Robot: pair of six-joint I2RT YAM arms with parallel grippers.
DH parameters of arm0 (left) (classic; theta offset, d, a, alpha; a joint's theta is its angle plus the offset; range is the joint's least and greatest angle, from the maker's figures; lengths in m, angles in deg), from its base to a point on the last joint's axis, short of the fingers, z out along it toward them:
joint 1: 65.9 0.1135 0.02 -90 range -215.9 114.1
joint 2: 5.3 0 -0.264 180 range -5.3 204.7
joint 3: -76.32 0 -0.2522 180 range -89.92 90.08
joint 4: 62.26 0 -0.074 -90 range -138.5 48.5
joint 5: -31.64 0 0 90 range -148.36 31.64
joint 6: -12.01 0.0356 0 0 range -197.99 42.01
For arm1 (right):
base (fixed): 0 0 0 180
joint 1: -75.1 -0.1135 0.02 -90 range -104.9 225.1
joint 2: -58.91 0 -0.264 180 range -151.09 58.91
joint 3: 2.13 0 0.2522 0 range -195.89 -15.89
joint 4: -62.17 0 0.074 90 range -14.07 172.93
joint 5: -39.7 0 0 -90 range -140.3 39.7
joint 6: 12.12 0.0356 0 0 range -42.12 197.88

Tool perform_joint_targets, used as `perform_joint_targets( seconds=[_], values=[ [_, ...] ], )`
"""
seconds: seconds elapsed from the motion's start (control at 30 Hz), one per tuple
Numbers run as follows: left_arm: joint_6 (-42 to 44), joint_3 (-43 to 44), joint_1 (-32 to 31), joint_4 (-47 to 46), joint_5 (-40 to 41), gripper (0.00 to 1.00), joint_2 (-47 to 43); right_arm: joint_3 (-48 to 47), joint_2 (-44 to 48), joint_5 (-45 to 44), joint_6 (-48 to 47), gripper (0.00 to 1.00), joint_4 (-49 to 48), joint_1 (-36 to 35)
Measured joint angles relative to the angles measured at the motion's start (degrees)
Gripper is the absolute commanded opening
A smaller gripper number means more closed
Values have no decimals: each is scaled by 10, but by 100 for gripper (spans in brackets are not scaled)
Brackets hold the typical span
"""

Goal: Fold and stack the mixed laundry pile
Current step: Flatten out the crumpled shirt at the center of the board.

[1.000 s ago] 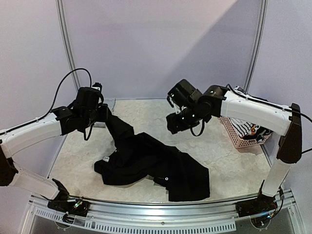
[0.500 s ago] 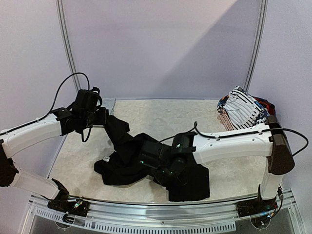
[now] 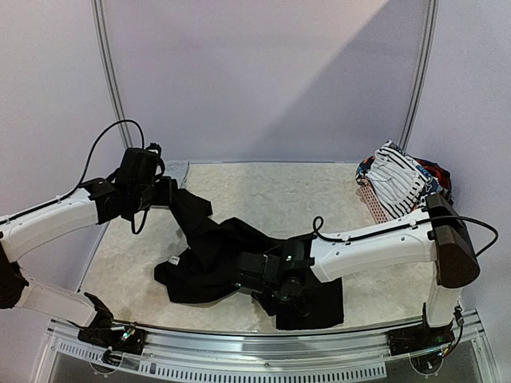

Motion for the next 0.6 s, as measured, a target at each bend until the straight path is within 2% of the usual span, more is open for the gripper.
perform_joint_targets(
  seconds=[0.37,0.5,0.6],
  values=[
    [0,-2,0,0,-2,0,0,3,-32,23,12,39,-26,-5],
    [0,-3,0,0,-3,0,0,3,-36,20,15,32,-23,-7],
    [0,-3,0,0,-4,0,0,2,-39,12,23,20,-11,-7]
  ],
)
